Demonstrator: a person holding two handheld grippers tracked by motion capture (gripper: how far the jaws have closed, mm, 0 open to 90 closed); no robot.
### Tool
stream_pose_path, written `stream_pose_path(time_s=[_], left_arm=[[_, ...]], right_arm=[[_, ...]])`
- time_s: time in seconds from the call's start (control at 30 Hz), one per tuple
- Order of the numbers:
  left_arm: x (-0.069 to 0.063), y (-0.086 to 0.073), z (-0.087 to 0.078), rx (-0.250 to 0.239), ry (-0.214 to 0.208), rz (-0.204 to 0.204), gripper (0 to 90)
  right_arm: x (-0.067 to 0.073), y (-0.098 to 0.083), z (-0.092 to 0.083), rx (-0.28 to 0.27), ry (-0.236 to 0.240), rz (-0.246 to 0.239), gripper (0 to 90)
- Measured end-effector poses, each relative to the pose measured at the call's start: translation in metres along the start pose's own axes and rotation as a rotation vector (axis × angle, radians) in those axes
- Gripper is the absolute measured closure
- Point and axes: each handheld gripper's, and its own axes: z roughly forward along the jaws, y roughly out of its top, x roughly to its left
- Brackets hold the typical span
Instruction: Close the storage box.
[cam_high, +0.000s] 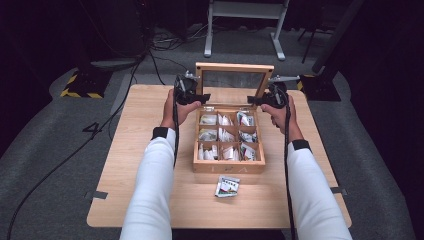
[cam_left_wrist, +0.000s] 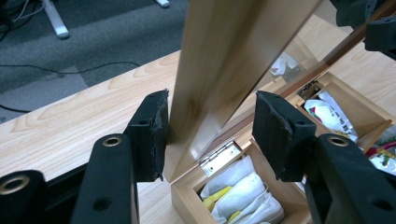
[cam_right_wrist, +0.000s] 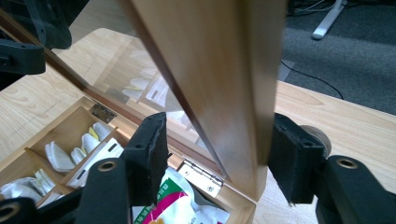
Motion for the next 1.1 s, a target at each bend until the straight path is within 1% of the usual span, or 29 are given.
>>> stream_pose_path(time_s=[0.03, 0.07, 0.13, 0.2, 0.27, 0.3, 0.33, 0.4, 0.43, 0.47, 0.5, 0.53, 0.57, 0.6, 0.63, 0.7, 0.73, 0.77, 0.83, 0.87, 0.9, 0.93, 0.97, 1.0, 1.1], left_arm=[[0.0, 0.0, 0.0, 0.0, 0.0, 0.0, 46.8], [-0.001, 0.0, -0.004, -0.012, -0.002, -0.003, 47.0], [-0.002, 0.0, -0.007, -0.019, -0.004, -0.005, 47.3], [-0.006, 0.002, -0.015, -0.032, 0.003, 0.001, 47.9], [-0.008, 0.004, -0.017, -0.034, 0.007, 0.006, 48.5], [-0.01, 0.006, -0.022, -0.038, 0.014, 0.015, 48.8], [-0.01, 0.006, -0.022, -0.038, 0.014, 0.015, 49.1], [-0.013, 0.007, -0.029, -0.053, 0.018, 0.021, 49.6], [-0.013, 0.007, -0.029, -0.053, 0.018, 0.021, 49.9], [-0.015, 0.007, -0.034, -0.053, 0.026, 0.046, 50.6], [-0.015, 0.007, -0.034, -0.053, 0.026, 0.046, 51.2], [-0.016, 0.008, -0.038, -0.068, 0.018, 0.058, 51.2], [-0.017, 0.008, -0.041, -0.078, 0.014, 0.066, 51.2], [-0.02, 0.009, -0.046, -0.085, 0.022, 0.081, 51.7], [-0.021, 0.009, -0.049, -0.089, 0.025, 0.089, 52.3], [-0.022, 0.01, -0.055, -0.1, 0.019, 0.092, 53.0], [-0.022, 0.01, -0.055, -0.1, 0.019, 0.092, 53.6], [-0.023, 0.01, -0.061, -0.119, 0.016, 0.089, 54.2], [-0.023, 0.011, -0.064, -0.121, 0.015, 0.09, 55.0], [-0.025, 0.012, -0.068, -0.127, 0.025, 0.091, 55.0], [-0.025, 0.012, -0.068, -0.127, 0.025, 0.091, 55.0], [-0.026, 0.012, -0.07, -0.116, 0.03, 0.104, 54.9], [-0.026, 0.012, -0.07, -0.116, 0.03, 0.104, 55.0], [-0.027, 0.012, -0.072, -0.112, 0.033, 0.11, 54.9], [-0.029, 0.012, -0.074, -0.113, 0.031, 0.113, 55.0]], right_arm=[[0.0, 0.0, 0.0, 0.0, 0.0, 0.0, 43.1], [0.001, 0.0, -0.003, -0.006, -0.005, -0.01, 44.1], [0.002, 0.0, -0.005, -0.011, -0.004, -0.018, 44.6], [0.002, 0.0, -0.011, -0.016, 0.0, -0.04, 47.3], [0.003, -0.001, -0.013, -0.019, -0.007, -0.051, 48.1], [0.004, -0.001, -0.014, -0.021, -0.012, -0.053, 48.0], [0.004, -0.001, -0.014, -0.021, -0.012, -0.053, 48.0], [0.007, -0.001, -0.018, -0.032, -0.016, -0.051, 47.7], [0.007, -0.001, -0.018, -0.032, -0.016, -0.051, 47.7], [0.008, -0.002, -0.021, -0.035, -0.018, -0.061, 47.6], [0.008, -0.002, -0.021, -0.035, -0.018, -0.061, 47.6], [0.008, -0.002, -0.023, -0.036, -0.019, -0.061, 47.4], [0.007, -0.002, -0.028, -0.06, -0.002, -0.038, 43.9], [0.007, 0.0, -0.032, -0.072, 0.011, -0.035, 43.9], [0.008, 0.001, -0.035, -0.075, 0.01, -0.043, 43.9], [0.01, 0.003, -0.039, -0.068, -0.006, -0.068, 43.9], [0.01, 0.003, -0.039, -0.068, -0.006, -0.068, 43.9], [0.011, 0.005, -0.044, -0.07, -0.008, -0.075, 43.9], [0.012, 0.005, -0.046, -0.076, -0.009, -0.077, 43.9], [0.012, 0.006, -0.05, -0.085, -0.009, -0.074, 43.6], [0.012, 0.006, -0.052, -0.085, -0.01, -0.076, 43.6], [0.013, 0.007, -0.053, -0.081, -0.013, -0.082, 43.6], [0.013, 0.007, -0.053, -0.081, -0.013, -0.082, 43.6], [0.015, 0.008, -0.054, -0.072, -0.023, -0.097, 43.2], [0.017, 0.008, -0.055, -0.07, -0.021, -0.098, 43.2]])
